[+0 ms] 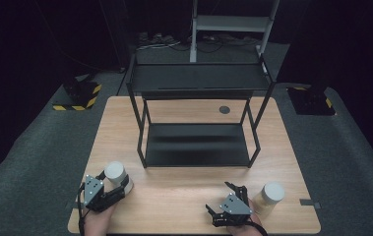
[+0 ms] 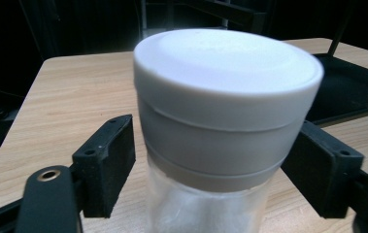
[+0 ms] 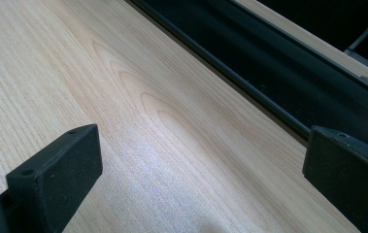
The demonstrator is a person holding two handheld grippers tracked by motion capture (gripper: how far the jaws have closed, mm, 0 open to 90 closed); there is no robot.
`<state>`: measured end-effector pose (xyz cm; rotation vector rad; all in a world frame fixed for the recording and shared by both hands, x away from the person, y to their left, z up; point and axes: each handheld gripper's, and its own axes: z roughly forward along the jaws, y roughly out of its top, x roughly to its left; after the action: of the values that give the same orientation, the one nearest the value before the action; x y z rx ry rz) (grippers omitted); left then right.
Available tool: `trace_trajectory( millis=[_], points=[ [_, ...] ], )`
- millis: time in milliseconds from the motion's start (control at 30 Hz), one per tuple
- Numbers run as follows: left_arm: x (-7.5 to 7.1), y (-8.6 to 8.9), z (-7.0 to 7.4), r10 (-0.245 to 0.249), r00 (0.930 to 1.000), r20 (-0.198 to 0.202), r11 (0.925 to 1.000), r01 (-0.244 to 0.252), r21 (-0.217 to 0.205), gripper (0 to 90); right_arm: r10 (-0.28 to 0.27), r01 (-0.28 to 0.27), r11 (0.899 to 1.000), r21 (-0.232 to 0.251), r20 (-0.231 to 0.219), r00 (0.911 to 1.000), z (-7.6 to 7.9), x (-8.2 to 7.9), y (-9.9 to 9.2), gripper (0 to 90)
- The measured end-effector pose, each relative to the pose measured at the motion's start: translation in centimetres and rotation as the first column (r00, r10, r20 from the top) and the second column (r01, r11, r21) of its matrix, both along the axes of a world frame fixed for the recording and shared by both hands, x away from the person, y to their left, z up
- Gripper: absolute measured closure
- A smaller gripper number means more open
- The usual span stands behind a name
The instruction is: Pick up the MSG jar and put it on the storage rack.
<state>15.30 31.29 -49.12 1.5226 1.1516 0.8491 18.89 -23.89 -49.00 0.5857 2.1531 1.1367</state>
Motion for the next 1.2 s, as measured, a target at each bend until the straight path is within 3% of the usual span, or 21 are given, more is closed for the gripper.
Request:
trace_trajectory(
  millis=[267, 600, 900, 1200],
  points=[
    [-0.1, 0.3, -0.6, -0.012, 0.9999, 0.007, 0.9997, 0.012, -0.023, 32.8, 0.001, -0.001, 1.000, -0.003, 0.002, 1.0000, 0.0, 0.0, 0.0, 0.0],
    [-0.4, -0.4, -0.5, 0.002, 0.9997, 0.025, 0.9997, -0.003, 0.024, 35.0, 0.003, -0.003, 1.000, -0.005, 0.003, 1.0000, 0.0, 0.0, 0.1, 0.0],
    [-0.6, -0.4, -0.4, 0.001, 0.9996, 0.028, 0.9999, -0.002, 0.014, 35.4, 0.002, -0.002, 1.000, 0.001, -0.001, 1.0000, 0.0, 0.0, 0.0, 0.0],
    [-1.2, -0.8, 0.3, -0.018, 0.9977, 0.066, 0.9998, 0.018, 0.007, 35.4, 0.002, -0.002, 1.000, 0.001, -0.004, 1.0000, 0.0, 0.1, 0.0, 0.0]
  ],
)
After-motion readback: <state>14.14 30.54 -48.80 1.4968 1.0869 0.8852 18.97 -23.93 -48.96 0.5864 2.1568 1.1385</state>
